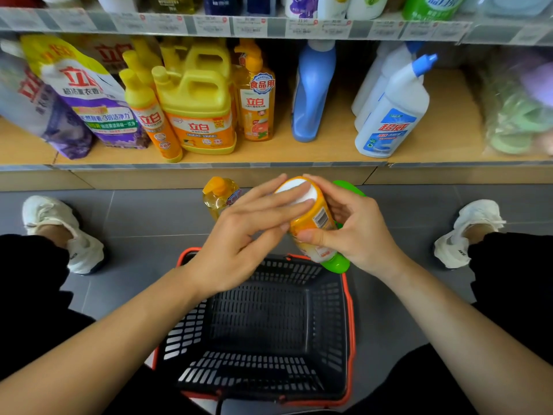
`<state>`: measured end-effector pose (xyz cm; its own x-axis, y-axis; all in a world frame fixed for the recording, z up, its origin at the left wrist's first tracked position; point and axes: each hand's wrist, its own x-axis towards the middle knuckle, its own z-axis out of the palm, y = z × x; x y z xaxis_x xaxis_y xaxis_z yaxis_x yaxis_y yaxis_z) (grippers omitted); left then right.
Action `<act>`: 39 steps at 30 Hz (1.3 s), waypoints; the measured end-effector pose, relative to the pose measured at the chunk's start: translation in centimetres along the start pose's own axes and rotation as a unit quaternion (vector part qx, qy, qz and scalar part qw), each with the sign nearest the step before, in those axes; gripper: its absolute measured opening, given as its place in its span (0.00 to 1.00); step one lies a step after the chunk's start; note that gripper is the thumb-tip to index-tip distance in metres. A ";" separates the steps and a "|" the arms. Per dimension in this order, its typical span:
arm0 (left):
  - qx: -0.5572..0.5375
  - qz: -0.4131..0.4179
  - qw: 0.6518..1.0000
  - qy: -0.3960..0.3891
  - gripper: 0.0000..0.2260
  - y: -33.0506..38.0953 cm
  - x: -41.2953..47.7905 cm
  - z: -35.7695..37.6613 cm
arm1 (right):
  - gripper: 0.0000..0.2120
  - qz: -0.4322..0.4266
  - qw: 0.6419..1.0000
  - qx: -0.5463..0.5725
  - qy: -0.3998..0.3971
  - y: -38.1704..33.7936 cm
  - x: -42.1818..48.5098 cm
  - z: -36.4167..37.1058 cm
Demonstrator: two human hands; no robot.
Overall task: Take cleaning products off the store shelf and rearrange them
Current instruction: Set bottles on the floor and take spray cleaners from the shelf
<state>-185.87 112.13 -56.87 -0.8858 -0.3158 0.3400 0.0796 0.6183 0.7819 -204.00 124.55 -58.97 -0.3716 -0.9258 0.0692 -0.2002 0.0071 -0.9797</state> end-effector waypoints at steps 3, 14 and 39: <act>0.014 0.028 0.999 0.009 0.18 -0.3 -0.2 -0.1 | 0.39 0.013 1.000 0.008 -0.005 0.0 0.0 -0.1; 0.007 -0.046 0.997 0.065 0.16 -1.7 0.3 0.4 | 0.38 0.014 1.000 0.016 -0.002 -0.1 0.4 -0.5; -0.054 -0.097 0.994 0.007 0.22 -5.1 0.6 1.4 | 0.21 0.313 0.822 0.356 0.316 2.0 1.9 -5.1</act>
<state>-187.48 109.74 -61.39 -0.8826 -0.4328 0.1835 -0.0433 0.4636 0.8850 -209.74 124.74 -59.80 -0.6411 -0.4428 -0.6268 0.7070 -0.0230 -0.7069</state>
